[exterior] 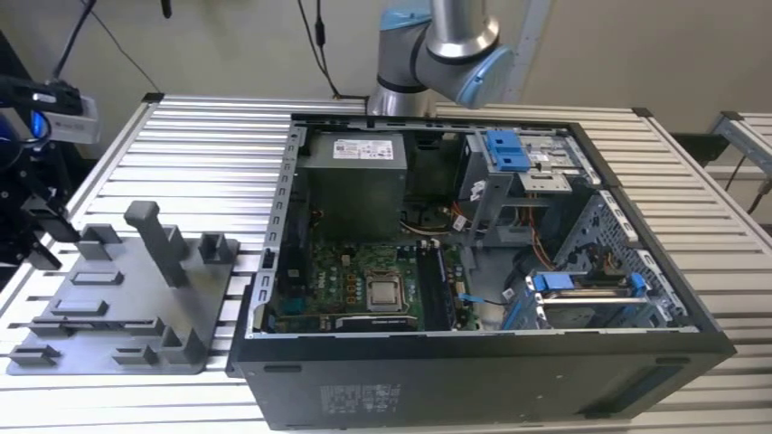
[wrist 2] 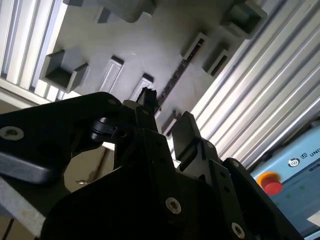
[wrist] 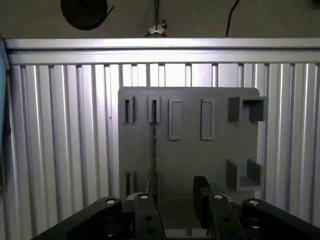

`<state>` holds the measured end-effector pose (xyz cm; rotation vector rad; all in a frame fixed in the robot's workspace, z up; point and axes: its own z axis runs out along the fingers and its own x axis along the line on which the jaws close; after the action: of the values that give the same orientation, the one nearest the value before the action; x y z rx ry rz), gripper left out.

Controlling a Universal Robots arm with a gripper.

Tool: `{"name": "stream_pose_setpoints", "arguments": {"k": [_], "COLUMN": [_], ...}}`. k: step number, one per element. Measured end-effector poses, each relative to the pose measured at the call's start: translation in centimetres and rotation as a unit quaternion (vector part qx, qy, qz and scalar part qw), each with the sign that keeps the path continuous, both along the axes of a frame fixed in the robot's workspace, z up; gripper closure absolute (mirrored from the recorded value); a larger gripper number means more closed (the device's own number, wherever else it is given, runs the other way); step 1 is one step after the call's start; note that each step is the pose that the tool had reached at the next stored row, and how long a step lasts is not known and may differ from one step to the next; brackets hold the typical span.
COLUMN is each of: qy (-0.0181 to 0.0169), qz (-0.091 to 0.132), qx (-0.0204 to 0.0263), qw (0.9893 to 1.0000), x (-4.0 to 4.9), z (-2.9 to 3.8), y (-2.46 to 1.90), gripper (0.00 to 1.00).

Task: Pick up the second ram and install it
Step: 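Pick up the second ram and move it above second insertion slot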

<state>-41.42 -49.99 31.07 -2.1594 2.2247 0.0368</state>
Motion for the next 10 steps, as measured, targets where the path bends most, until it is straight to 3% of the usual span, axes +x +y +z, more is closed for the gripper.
{"name": "stream_pose_setpoints", "arguments": {"k": [10], "qy": [0.0001], "qz": [0.017], "qx": [0.0000], "qw": [0.9999], "x": [-0.35], "z": [-1.33], "y": [0.06], "gripper": [0.58]}}
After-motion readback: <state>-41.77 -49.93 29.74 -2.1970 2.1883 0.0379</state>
